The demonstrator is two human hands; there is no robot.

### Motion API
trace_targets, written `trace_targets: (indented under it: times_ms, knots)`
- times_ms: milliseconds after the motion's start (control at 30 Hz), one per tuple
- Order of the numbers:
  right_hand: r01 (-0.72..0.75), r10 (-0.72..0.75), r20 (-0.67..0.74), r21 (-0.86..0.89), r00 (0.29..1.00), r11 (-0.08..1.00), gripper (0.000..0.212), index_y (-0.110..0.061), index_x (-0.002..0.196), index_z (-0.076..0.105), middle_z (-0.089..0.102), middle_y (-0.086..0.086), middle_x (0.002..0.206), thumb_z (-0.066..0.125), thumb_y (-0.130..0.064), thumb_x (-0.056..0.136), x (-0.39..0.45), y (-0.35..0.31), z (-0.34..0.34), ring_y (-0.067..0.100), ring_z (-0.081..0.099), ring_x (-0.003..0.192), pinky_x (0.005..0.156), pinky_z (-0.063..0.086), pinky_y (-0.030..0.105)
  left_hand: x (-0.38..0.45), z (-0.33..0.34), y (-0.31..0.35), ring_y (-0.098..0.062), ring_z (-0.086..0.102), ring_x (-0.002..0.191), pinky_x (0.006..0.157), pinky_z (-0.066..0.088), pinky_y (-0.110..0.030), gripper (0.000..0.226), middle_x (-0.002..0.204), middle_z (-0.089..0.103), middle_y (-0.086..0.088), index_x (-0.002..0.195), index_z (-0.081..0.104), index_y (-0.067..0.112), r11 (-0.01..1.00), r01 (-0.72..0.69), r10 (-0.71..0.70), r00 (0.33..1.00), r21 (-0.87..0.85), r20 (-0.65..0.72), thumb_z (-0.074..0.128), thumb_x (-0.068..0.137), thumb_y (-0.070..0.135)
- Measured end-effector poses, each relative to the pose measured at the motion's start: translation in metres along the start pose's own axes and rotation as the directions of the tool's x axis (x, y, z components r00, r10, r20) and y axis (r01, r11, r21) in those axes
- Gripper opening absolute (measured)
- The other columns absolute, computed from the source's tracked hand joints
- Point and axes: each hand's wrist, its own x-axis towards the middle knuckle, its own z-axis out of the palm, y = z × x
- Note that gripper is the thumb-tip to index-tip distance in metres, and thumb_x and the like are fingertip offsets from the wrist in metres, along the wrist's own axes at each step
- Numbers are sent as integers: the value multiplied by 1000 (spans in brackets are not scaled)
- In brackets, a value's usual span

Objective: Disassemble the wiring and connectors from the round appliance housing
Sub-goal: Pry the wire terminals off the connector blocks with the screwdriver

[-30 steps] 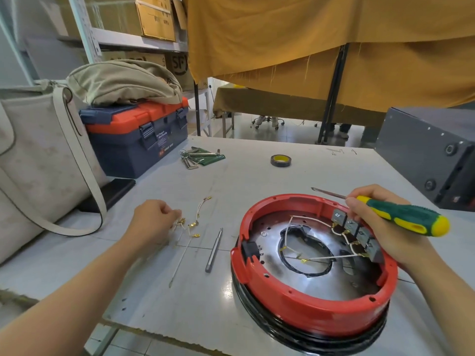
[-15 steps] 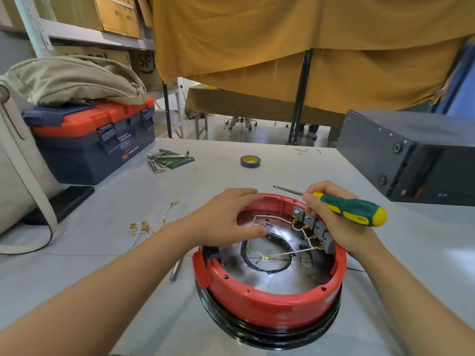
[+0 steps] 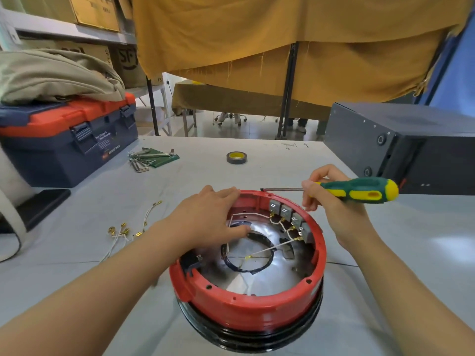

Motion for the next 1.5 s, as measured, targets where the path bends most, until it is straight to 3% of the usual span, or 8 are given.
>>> trace_targets:
  times_ms: [133,333,467,567,633,900,1100,1500]
  knots:
    - [59,-57,-89,23,994,998,19,-28,63,51,51,-1,45,60,-22,77,3,-11,-5,11,46,44,45,38,15,-2,-3,8,-24,42,111,81,42,-36,71,136,46,5,132,39,19,993,66,-65,998,94,-10,38,80,68]
    - [143,-145,-51,-50,988,989,26,-26,60,47,45,-6,43,60,-37,80,4,-24,-21,11,41,41,45,36,13,1,-6,17,-24,52,99,68,35,-32,67,106,50,1,115,52,19,968,167,-144,981,187,-130,33,80,72]
    - [159,-164,-27,-127,986,979,26,-23,60,46,44,0,43,59,-29,82,1,-23,-33,13,39,41,46,35,15,16,-6,25,-30,46,113,89,37,-39,77,124,47,-6,127,44,19,969,133,-108,986,210,-124,29,78,77]
    - [159,-165,-23,-161,986,974,25,-19,57,44,42,1,43,55,-16,80,-2,-22,-37,12,37,40,44,32,16,35,-1,37,-32,25,136,107,27,-45,81,154,22,-3,145,24,28,999,-16,18,999,49,-42,31,80,76]
    - [164,-169,-11,-194,986,967,21,-15,58,43,42,-2,43,52,-13,78,-4,-23,-39,11,37,41,44,32,19,47,2,44,-30,14,143,113,19,-47,82,158,9,3,149,11,34,995,-93,93,995,-38,22,34,81,75]
    - [234,-233,36,-270,972,934,24,-15,63,44,49,-11,48,50,-33,76,-15,-18,-38,6,42,44,47,32,14,51,19,31,-22,20,138,113,18,-40,80,153,16,11,148,8,40,973,-220,217,975,-67,-47,41,82,70]
    - [262,-256,62,-324,965,909,25,-14,65,45,50,-7,51,48,-34,80,-21,-15,-35,6,43,44,47,34,15,53,19,30,-21,20,137,112,19,-38,78,155,14,12,148,7,41,973,-214,210,976,-88,-50,41,83,69]
    - [324,-324,61,-362,944,874,24,-17,65,47,49,-15,55,52,-30,85,-31,-15,-21,-4,44,47,49,29,3,52,20,30,-20,18,139,113,18,-38,79,156,11,13,148,6,40,973,-218,216,976,-82,-34,39,82,70]
